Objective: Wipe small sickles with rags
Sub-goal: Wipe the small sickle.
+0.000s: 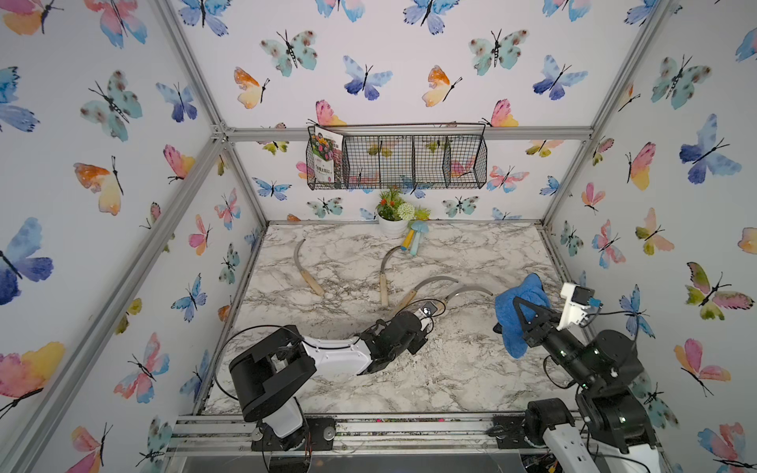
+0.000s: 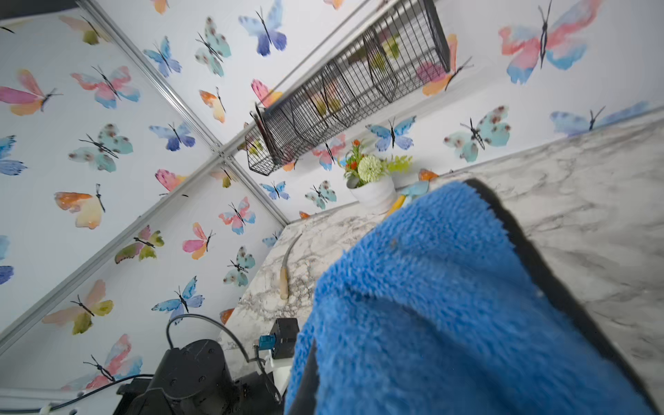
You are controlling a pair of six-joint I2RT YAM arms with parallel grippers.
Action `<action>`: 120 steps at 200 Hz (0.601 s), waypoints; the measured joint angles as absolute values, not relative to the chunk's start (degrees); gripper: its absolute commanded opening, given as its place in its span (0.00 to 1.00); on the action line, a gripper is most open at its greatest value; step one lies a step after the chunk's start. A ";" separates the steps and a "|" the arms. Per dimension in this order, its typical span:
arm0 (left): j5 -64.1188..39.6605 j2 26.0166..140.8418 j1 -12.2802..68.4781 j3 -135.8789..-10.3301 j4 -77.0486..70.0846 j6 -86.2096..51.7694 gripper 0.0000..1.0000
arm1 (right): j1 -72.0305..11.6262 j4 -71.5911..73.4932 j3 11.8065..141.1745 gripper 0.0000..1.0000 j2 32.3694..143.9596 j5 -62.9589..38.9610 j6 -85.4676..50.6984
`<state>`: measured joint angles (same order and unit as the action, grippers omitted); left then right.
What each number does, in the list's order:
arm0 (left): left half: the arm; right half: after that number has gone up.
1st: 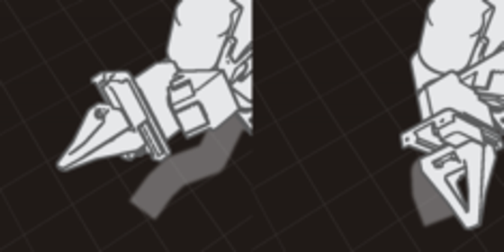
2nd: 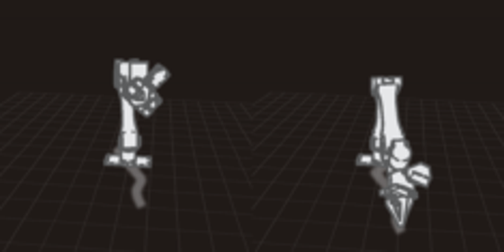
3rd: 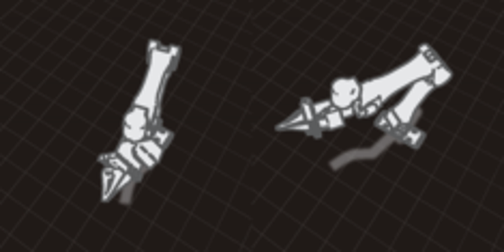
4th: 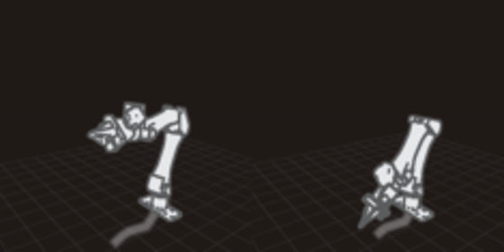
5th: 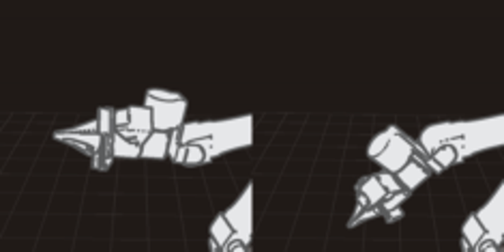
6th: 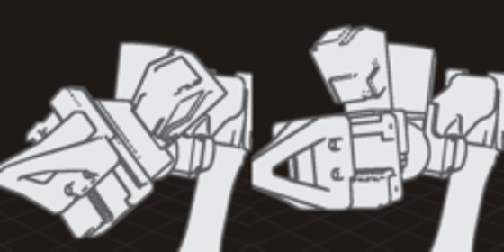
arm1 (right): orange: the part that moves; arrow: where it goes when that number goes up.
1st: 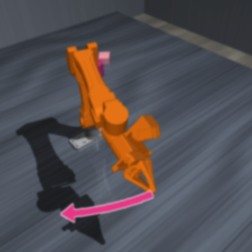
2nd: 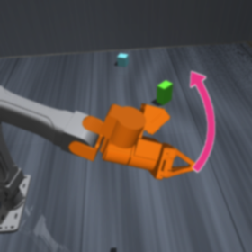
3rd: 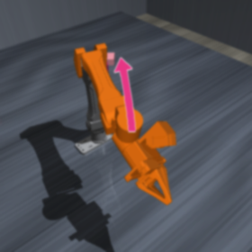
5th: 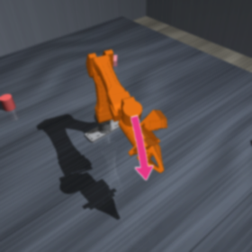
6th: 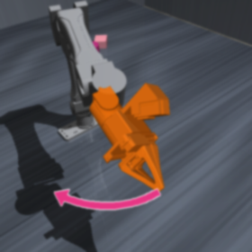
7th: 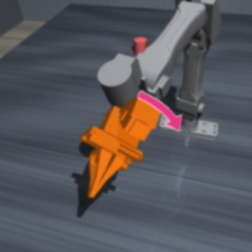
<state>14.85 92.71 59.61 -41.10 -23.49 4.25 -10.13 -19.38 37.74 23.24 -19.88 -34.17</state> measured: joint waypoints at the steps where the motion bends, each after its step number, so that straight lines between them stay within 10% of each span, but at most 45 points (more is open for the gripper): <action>1: 14.68 92.73 59.61 -41.12 -23.46 4.34 0.00 | -10.13 -19.27 37.69 0.02 23.73 -19.99 -34.26; 120: 3.60 97.41 59.35 -44.27 -23.35 7.53 0.00 | -18.39 3.70 25.26 0.02 49.60 -22.26 -38.00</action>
<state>3.60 97.41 59.35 -44.27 -23.35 7.53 -18.39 3.70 25.26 49.60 -22.26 -38.00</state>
